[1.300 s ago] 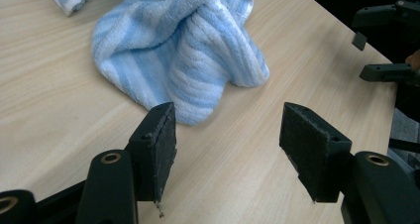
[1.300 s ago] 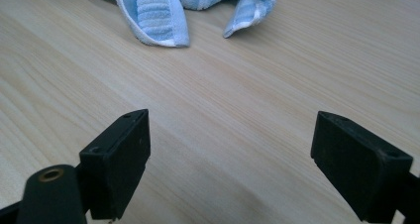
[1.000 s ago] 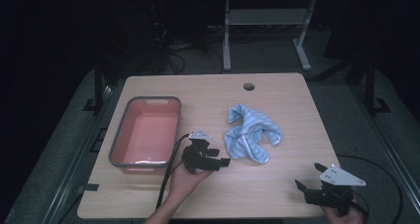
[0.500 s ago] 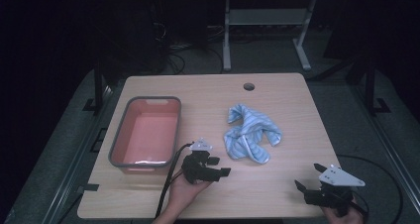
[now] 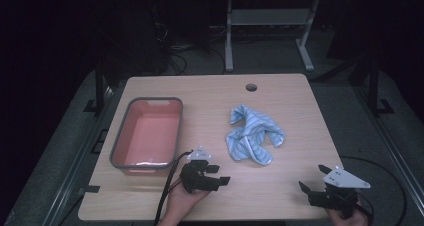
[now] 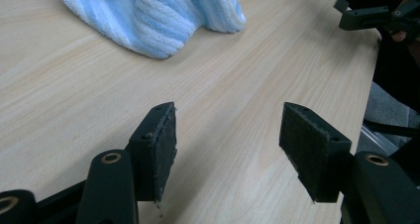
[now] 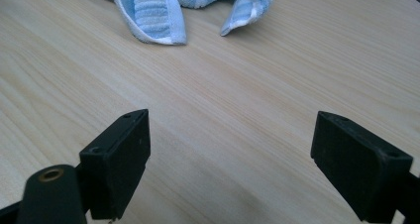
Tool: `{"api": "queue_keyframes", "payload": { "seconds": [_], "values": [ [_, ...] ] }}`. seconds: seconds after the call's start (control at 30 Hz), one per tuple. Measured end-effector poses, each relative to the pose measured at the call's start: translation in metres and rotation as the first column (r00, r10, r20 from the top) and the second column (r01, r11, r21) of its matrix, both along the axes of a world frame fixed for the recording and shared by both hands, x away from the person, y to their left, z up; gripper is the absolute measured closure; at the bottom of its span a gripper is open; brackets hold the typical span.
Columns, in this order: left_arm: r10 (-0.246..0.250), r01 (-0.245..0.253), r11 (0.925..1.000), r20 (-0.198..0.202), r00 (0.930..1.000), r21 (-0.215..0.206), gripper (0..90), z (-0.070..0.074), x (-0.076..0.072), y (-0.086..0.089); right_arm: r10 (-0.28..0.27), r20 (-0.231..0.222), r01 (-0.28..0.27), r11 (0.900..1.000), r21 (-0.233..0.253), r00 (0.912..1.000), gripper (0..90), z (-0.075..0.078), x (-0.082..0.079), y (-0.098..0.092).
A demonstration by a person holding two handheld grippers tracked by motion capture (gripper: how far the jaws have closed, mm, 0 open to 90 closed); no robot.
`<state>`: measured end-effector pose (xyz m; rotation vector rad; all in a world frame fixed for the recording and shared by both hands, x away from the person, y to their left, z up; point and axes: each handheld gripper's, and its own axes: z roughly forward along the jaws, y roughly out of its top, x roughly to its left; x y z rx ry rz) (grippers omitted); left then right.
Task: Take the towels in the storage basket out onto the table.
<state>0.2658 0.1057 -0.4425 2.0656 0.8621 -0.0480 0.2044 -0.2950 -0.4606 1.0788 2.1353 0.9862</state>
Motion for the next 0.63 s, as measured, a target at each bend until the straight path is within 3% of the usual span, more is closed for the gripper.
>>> {"api": "queue_keyframes", "payload": {
  "seconds": [0.3, 0.47, 0.63],
  "values": [
    [0.02, -0.02, 0.9994, -0.009, 0.9998, -0.027, 38.2, -0.006, -0.01, 0.008, 0.001, 0.0, -0.001, 1.0, 0.003, 1.0, 14.9, 0.0, -0.003, 0.0],
    [0.014, -0.014, 0.9999, 0.031, 0.9994, -0.008, 36.5, -0.006, -0.013, 0.002, 0.017, 0.007, -0.017, 1.0, 0.012, 0.9998, 14.9, 0.001, -0.004, 0.003],
    [0.001, -0.001, 1.0, 0.019, 0.9998, 0.007, 34.8, -0.01, -0.012, 0.001, 0.033, 0.003, -0.033, 0.999, 0.001, 0.9995, 14.9, 0.0, -0.002, 0.004]
  ]
}}
